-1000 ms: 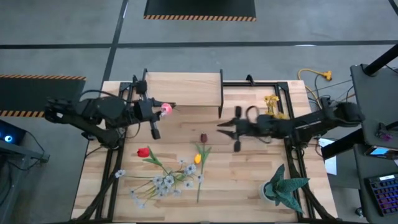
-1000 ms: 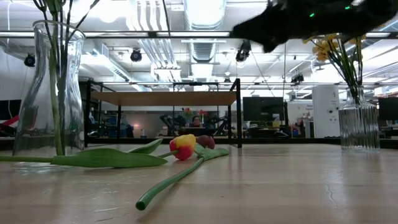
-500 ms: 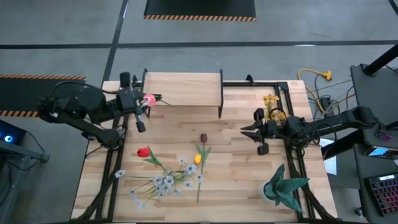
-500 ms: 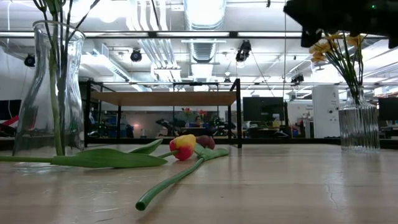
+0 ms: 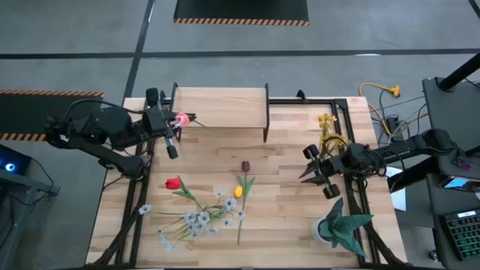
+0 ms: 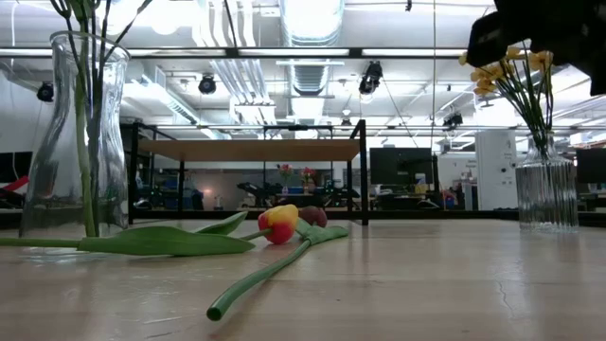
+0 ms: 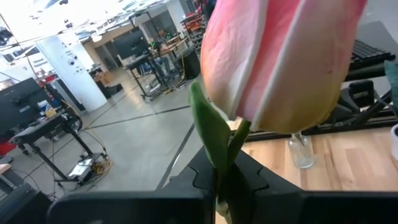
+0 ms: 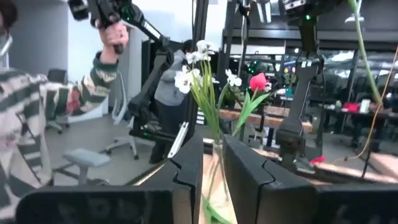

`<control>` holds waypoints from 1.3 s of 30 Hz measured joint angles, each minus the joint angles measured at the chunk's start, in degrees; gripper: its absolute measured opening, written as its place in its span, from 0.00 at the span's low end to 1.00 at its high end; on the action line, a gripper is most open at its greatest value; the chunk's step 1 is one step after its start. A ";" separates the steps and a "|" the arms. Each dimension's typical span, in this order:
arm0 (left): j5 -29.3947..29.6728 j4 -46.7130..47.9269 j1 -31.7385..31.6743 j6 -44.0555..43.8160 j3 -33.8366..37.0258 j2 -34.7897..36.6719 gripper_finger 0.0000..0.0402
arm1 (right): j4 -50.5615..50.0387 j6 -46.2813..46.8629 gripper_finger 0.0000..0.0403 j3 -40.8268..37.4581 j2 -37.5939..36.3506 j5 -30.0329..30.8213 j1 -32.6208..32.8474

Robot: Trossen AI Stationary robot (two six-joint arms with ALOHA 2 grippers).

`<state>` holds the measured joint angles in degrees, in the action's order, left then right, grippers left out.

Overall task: Pick and place flowers into a vace then onto a shelf
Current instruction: Put the pink flower into the left transparent vase

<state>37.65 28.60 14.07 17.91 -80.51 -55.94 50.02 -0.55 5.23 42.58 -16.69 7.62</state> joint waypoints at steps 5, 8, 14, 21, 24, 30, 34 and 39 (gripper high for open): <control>0.02 0.10 0.00 0.00 0.18 0.52 0.00 | -0.30 5.43 0.13 -2.47 -4.38 -0.02 0.00; 0.07 0.15 0.00 -0.02 0.19 1.03 0.00 | -2.82 6.18 0.13 -4.49 -8.64 -0.07 0.00; 0.20 0.27 0.00 -0.25 0.24 2.09 0.00 | -17.48 6.07 0.13 -4.64 -17.05 0.07 0.00; 0.16 0.22 0.00 -0.46 0.24 2.25 0.00 | -23.85 3.60 0.13 -4.71 -23.10 0.17 0.00; 0.10 0.23 0.00 -0.72 0.24 2.25 0.00 | -23.33 4.56 0.13 -4.39 -24.84 0.16 0.00; 0.02 3.08 -0.01 -4.61 0.26 1.96 0.00 | -24.40 5.92 0.13 -4.39 -25.14 0.17 0.00; -0.77 3.73 -0.02 -6.49 0.80 1.07 0.00 | -24.60 5.15 0.13 -4.39 -24.87 0.20 0.00; -7.35 3.82 -0.01 -11.90 3.78 -0.62 0.00 | -24.57 4.91 0.13 -4.39 -24.75 0.28 0.00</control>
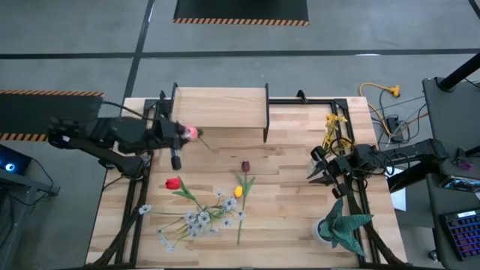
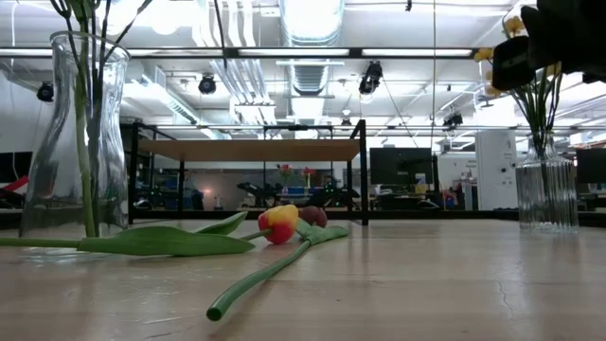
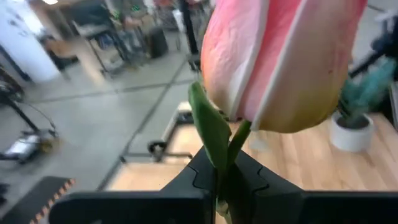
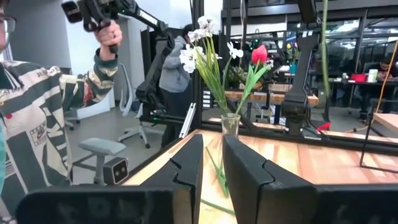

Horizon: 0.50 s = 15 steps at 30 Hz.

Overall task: Pick and place flowers into a vace then onto a shelf
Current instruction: Put the pink flower into the left transparent vase

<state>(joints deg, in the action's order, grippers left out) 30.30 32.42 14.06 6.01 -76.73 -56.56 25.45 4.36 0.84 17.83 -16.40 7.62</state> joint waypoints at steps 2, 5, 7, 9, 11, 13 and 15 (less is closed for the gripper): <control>-0.01 0.22 0.17 -1.75 1.69 -0.61 0.00 | 0.01 -0.05 0.13 0.00 -0.05 0.00 0.00; 0.03 0.17 0.27 -7.48 3.43 -0.32 0.00 | 0.01 -0.33 0.13 0.00 -0.09 0.02 0.00; 0.02 0.08 0.27 -11.24 3.94 0.23 0.00 | 0.03 -0.46 0.13 0.00 -0.09 0.02 0.00; -0.81 0.16 0.25 -14.67 4.00 0.55 0.00 | 0.03 -0.48 0.13 0.00 -0.09 0.00 0.00; -2.88 1.57 0.27 -17.64 3.76 1.08 0.00 | 0.04 -0.48 0.13 0.00 -0.09 0.02 0.00; -5.34 3.59 0.27 -21.93 2.85 1.55 0.00 | 0.04 -0.48 0.13 0.00 -0.09 0.02 0.00; -7.83 5.18 0.27 -26.70 2.54 1.97 0.00 | 0.05 -0.48 0.13 0.00 -0.08 0.00 0.00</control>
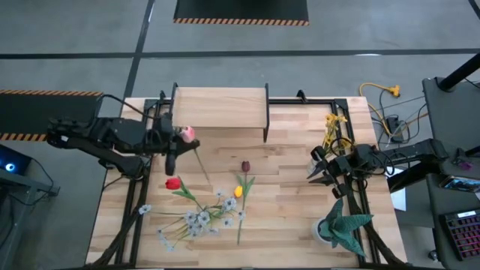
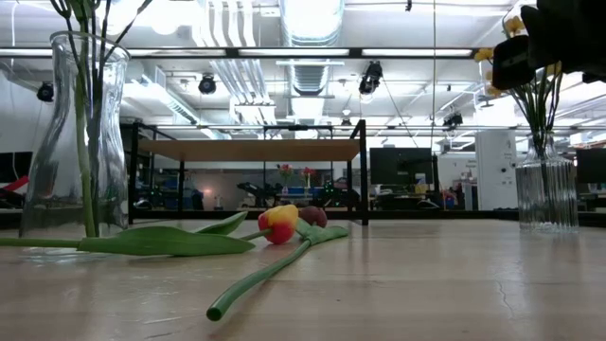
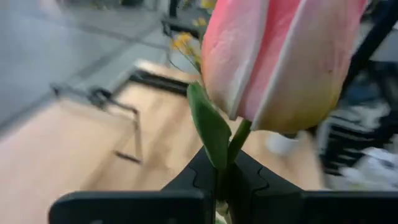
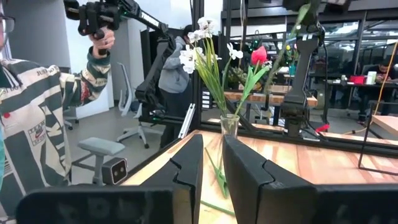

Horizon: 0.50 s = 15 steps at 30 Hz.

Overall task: Pick and place flowers into a vace then onto a shelf
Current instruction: Put the pink flower into the left transparent vase

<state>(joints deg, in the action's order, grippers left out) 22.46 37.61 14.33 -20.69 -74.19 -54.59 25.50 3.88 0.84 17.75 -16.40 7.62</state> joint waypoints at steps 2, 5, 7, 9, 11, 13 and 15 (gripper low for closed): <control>-3.38 1.37 0.38 -3.23 0.00 0.09 0.00 | 0.00 0.00 0.13 0.00 0.00 0.00 0.00; -7.95 2.82 1.44 -6.04 0.09 -0.36 0.00 | 0.00 -0.02 0.13 0.00 0.00 0.00 0.00; -12.36 2.97 2.01 -5.40 0.09 -0.52 0.00 | 0.00 -0.02 0.13 0.00 0.00 0.01 0.00; -13.84 3.47 2.44 -4.89 0.09 -0.78 0.00 | 0.00 -0.02 0.13 0.00 0.00 0.00 0.00; -13.86 3.47 2.68 -4.77 0.38 -0.94 0.00 | 0.02 -0.02 0.13 0.00 0.01 0.00 0.00; -13.47 3.86 2.78 -4.71 1.35 -1.19 0.00 | 0.04 -0.02 0.13 0.00 0.05 0.02 0.00; -13.12 3.74 2.78 -4.48 2.42 -1.38 0.00 | 0.05 -0.02 0.13 0.00 0.02 0.01 0.00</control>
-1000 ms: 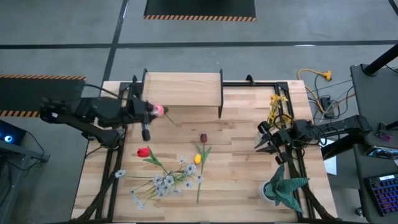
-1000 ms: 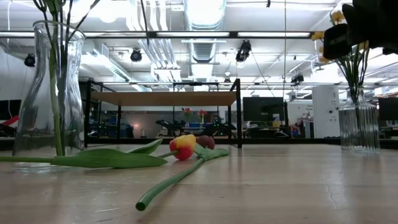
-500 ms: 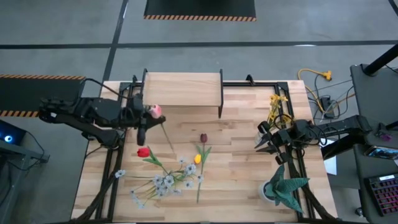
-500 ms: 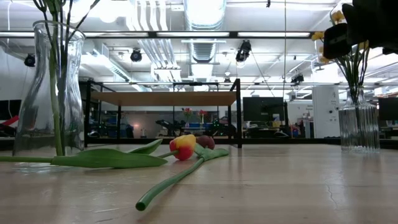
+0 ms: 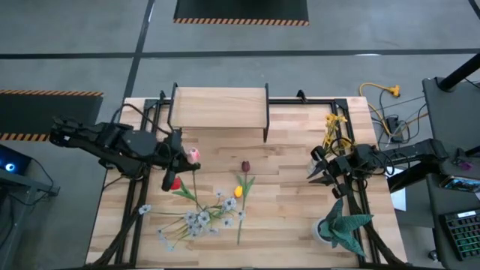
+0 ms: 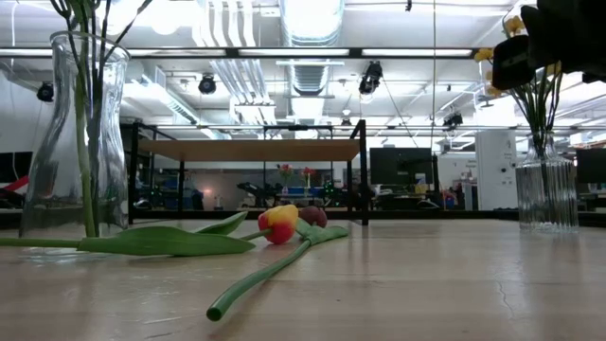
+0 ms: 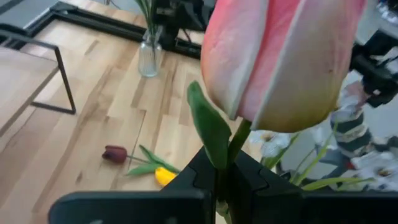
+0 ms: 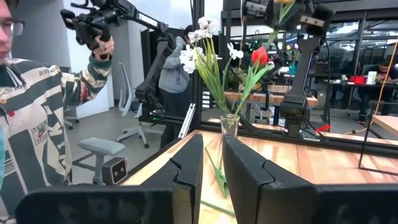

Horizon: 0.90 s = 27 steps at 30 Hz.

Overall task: Pick and place flowers into a vace then onto a shelf
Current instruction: Put the pink flower into the left transparent vase

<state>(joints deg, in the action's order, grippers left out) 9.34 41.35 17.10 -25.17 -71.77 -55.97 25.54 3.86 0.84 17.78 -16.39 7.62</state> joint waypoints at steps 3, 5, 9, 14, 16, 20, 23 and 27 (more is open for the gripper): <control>0.08 -0.07 0.00 0.00 1.62 -0.02 0.00 | 0.02 0.00 0.13 0.00 -0.02 0.01 0.00; 0.63 -0.51 0.00 0.02 2.46 0.06 0.00 | 0.02 0.00 0.13 0.00 -0.02 0.01 -0.02; 1.46 -2.77 0.00 2.48 3.53 0.14 0.00 | 0.02 0.00 0.13 0.00 -0.02 0.01 0.00; 1.42 -5.38 0.02 5.60 4.02 0.12 0.00 | 0.00 0.00 0.13 0.00 -0.02 0.01 0.00; 1.42 -5.38 0.02 5.62 3.97 0.12 0.00 | 0.00 0.00 0.13 0.00 -0.02 0.01 0.00; 1.42 -5.42 0.02 5.79 3.89 0.14 0.00 | 0.00 0.00 0.13 0.00 -0.02 0.01 0.00; 1.40 -5.42 0.02 5.79 4.58 0.09 0.00 | 0.00 0.00 0.13 0.00 -0.02 0.01 0.00; 1.33 -5.83 0.26 7.02 6.93 -0.26 0.00 | -0.02 0.00 0.13 0.00 -0.02 0.01 0.00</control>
<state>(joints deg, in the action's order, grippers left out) 10.67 35.52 17.37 -18.15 -64.84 -56.23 25.52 3.86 0.84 17.76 -16.38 7.62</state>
